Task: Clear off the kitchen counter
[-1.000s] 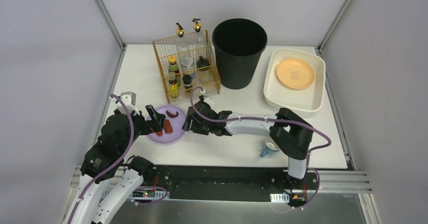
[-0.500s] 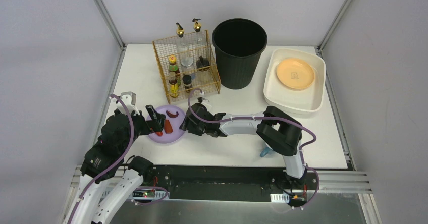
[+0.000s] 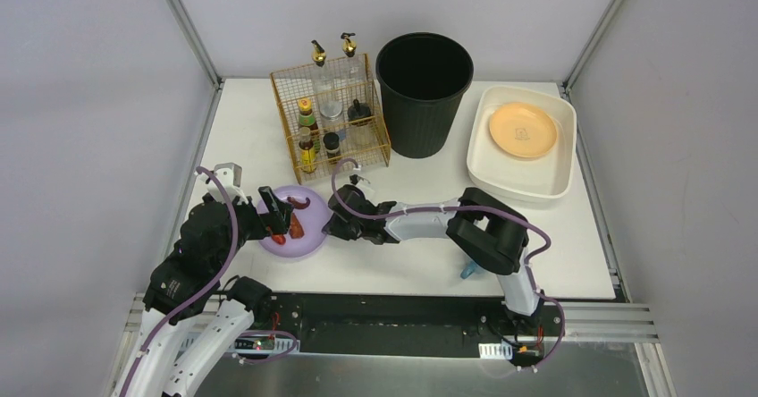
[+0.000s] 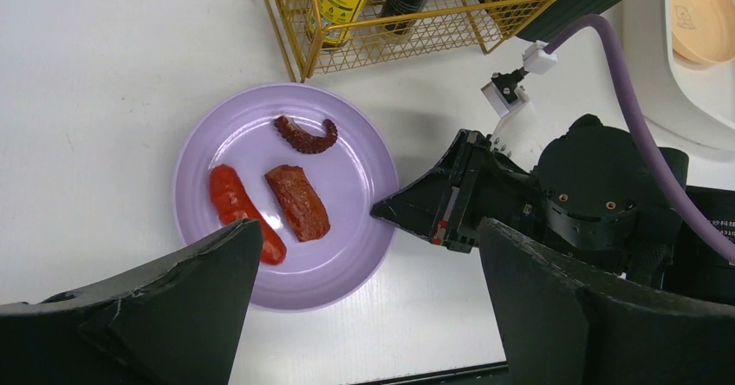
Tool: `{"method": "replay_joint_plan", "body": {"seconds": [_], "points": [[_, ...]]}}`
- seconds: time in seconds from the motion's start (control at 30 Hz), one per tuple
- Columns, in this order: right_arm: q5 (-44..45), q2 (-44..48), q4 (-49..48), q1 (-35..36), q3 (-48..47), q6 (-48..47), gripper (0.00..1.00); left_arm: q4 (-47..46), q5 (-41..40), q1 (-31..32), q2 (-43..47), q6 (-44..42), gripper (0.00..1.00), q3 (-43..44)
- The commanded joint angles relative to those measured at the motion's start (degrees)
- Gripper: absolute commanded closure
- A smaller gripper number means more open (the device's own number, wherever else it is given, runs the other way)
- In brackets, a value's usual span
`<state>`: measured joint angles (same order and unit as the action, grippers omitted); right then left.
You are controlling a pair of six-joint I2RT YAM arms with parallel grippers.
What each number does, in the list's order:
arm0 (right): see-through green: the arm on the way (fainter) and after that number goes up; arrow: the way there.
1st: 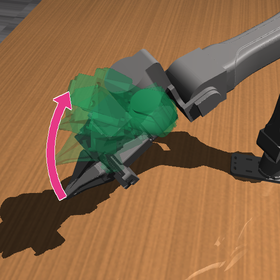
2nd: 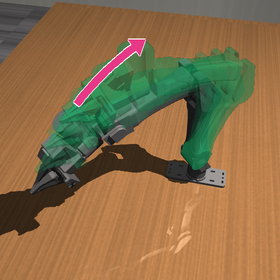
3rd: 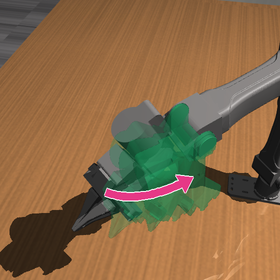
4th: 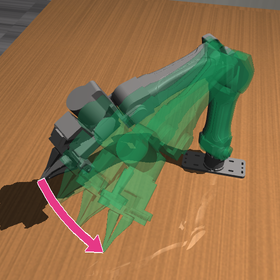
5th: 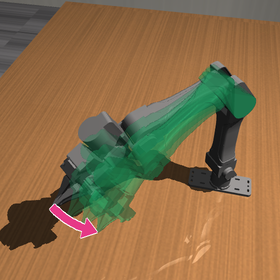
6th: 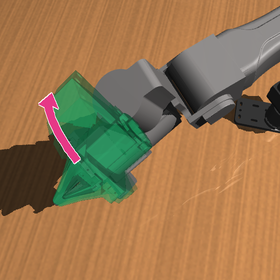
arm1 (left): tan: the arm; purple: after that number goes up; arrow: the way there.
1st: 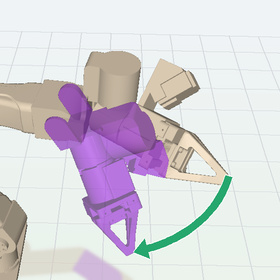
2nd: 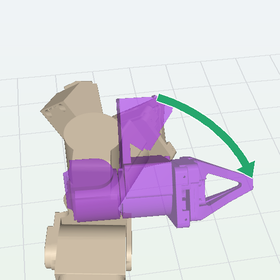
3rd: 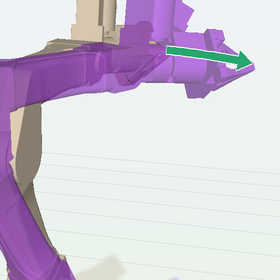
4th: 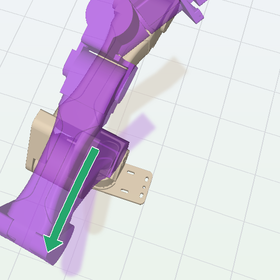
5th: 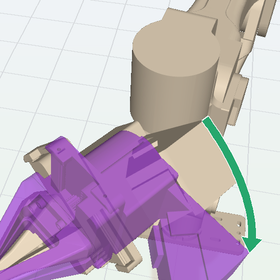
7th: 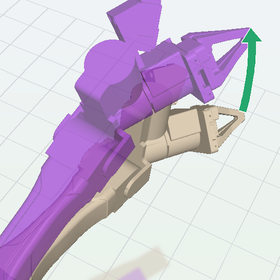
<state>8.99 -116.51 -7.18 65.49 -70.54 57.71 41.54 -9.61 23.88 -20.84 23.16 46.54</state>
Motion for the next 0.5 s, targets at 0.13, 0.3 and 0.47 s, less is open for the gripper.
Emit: {"method": "replay_joint_plan", "body": {"seconds": [0.13, 0.3, 0.47], "points": [[1.34, 3.42, 3.65, 0.39, 1.33, -3.1, 1.0, 0.11, -0.81, -0.76, 0.27, -0.31, 0.0, -0.26], [1.51, 6.83, 6.65, 0.42, 3.5, -4.28, 1.0, 0.12, -1.02, -0.76, 0.4, -0.22, 0.0, -0.25], [2.25, 11.94, 10.66, 0.27, 6.17, -7.1, 1.0, 0.29, -1.24, -0.72, 0.58, -0.13, 0.0, -0.34]]}}
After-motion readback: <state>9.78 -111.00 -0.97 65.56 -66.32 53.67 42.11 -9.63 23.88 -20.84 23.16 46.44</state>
